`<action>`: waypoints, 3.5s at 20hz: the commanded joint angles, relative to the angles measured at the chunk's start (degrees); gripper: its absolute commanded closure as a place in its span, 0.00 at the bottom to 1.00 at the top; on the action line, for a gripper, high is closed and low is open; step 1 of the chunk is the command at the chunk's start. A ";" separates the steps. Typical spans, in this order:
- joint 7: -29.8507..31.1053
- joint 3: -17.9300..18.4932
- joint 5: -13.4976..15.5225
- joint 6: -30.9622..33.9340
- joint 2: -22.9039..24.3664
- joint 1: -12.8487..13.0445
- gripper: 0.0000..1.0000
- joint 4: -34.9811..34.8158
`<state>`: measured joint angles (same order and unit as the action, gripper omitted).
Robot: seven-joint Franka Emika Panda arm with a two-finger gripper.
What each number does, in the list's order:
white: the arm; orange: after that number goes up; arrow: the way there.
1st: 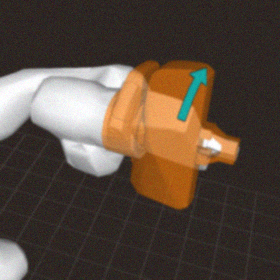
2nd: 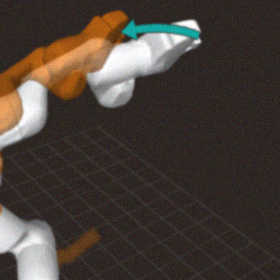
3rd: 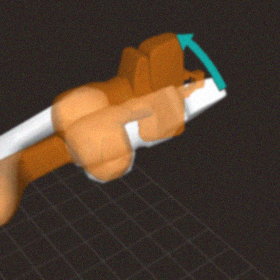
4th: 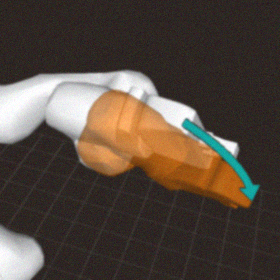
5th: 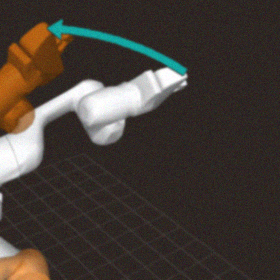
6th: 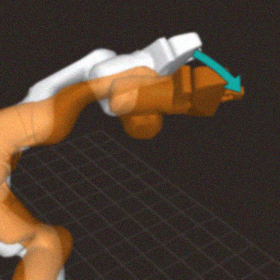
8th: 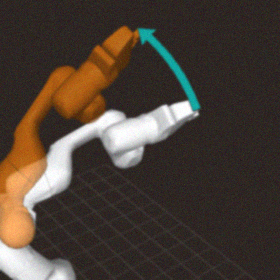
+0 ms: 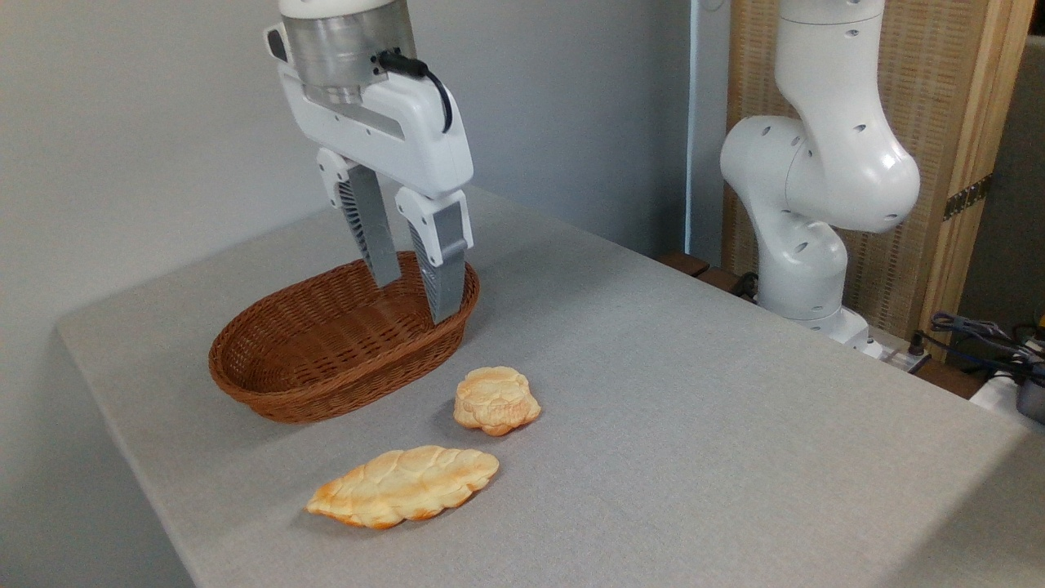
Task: Put bread into the basket
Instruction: 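Move the open gripper from above the basket down to the small round roll, then close the gripper on the small round roll and lift it, then carry the held roll over the wicker basket and lower it inside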
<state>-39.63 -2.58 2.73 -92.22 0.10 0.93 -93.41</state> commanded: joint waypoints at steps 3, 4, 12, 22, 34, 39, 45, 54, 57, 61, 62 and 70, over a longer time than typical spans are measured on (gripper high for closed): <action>-5.98 0.56 0.43 -10.84 9.03 0.03 0.00 -18.52; -6.24 0.56 0.35 -12.18 9.22 0.03 0.00 -20.39; -12.13 0.20 0.35 -23.16 8.78 0.38 0.00 -32.96; -11.61 -0.41 5.15 -26.79 7.20 0.74 0.50 -35.35; -12.13 -0.32 9.13 -26.43 6.84 0.74 0.71 -35.18; -11.96 0.29 8.43 -20.40 6.85 0.65 0.76 -29.31; -11.43 0.21 6.15 -11.06 5.62 0.73 0.78 -17.88; 12.53 -9.28 6.15 -20.60 -3.69 3.46 0.40 -9.69; 17.21 -10.34 6.15 -26.51 -5.37 3.99 0.02 -9.78; 16.96 -10.43 6.15 -26.52 -5.72 4.16 0.00 -9.86; 16.96 -10.43 6.15 -26.52 -5.72 4.16 0.00 -9.86; 16.61 -10.34 6.15 -26.43 -5.72 4.07 0.00 -9.78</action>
<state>-23.70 -13.24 9.54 -118.75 -5.82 4.85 -103.72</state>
